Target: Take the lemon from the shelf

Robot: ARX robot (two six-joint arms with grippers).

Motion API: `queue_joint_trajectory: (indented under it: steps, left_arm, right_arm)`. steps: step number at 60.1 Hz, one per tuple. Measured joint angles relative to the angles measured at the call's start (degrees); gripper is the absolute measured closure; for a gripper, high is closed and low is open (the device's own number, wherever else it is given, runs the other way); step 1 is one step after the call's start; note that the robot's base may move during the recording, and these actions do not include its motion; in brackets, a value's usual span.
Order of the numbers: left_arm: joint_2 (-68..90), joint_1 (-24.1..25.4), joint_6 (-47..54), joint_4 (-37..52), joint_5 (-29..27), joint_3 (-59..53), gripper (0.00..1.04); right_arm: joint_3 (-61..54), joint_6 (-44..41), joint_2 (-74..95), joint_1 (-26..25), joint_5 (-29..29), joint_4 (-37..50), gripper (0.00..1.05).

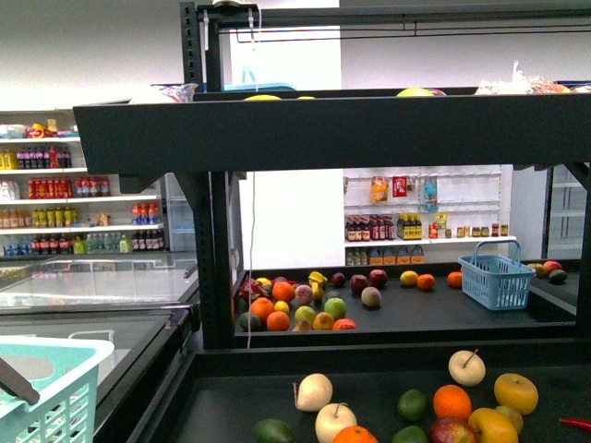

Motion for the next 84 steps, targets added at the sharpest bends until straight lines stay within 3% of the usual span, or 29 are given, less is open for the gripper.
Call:
queue_joint_trajectory:
  steps: [14, 43, 84]
  left_arm:
    - [-1.0, 0.0, 0.0, 0.0, 0.0, -1.0, 1.01]
    - [-1.0, 0.0, 0.0, 0.0, 0.0, -1.0, 0.08]
    - [-1.0, 0.0, 0.1, 0.0, 0.0, -1.0, 0.08]
  right_arm:
    - [0.0, 0.0, 0.0, 0.0, 0.0, 0.0, 0.07]
    - [0.0, 0.0, 0.0, 0.0, 0.0, 0.0, 0.07]
    - [0.0, 0.0, 0.0, 0.0, 0.0, 0.0, 0.07]
